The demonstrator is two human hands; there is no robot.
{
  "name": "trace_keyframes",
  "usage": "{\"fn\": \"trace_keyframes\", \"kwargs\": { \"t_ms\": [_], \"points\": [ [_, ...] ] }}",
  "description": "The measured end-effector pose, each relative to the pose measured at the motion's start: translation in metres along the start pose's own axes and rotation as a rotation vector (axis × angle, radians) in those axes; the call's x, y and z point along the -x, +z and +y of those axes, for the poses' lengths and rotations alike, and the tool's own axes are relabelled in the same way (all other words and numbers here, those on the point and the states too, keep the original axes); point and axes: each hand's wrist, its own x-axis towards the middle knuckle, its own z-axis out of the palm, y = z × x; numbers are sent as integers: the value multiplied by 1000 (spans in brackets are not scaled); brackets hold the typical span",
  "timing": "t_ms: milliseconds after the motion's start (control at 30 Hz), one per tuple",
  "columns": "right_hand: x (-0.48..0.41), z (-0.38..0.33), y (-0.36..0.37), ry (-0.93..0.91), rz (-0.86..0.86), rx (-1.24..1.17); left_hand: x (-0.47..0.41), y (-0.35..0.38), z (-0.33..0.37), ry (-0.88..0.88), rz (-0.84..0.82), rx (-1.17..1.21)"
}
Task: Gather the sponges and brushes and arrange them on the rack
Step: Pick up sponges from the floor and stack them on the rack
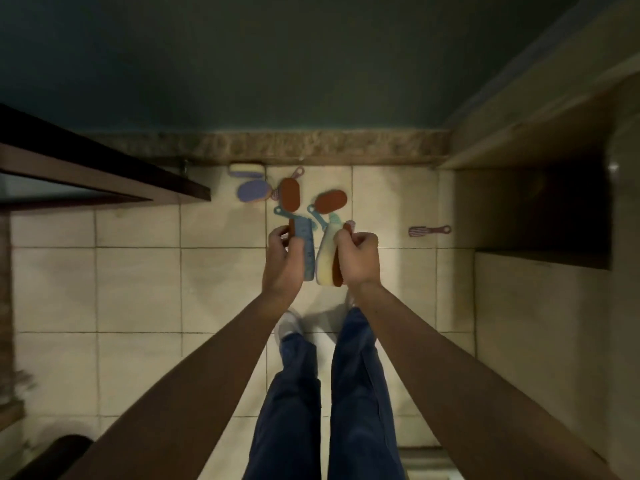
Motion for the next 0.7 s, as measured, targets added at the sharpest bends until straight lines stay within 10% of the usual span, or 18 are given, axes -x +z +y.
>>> {"fn": "trace_keyframes", "kwargs": {
  "t_ms": [700],
  "points": [
    [301,-122,-145,-271,28,-536,268,-45,228,382,-246,-15]
  ]
}}
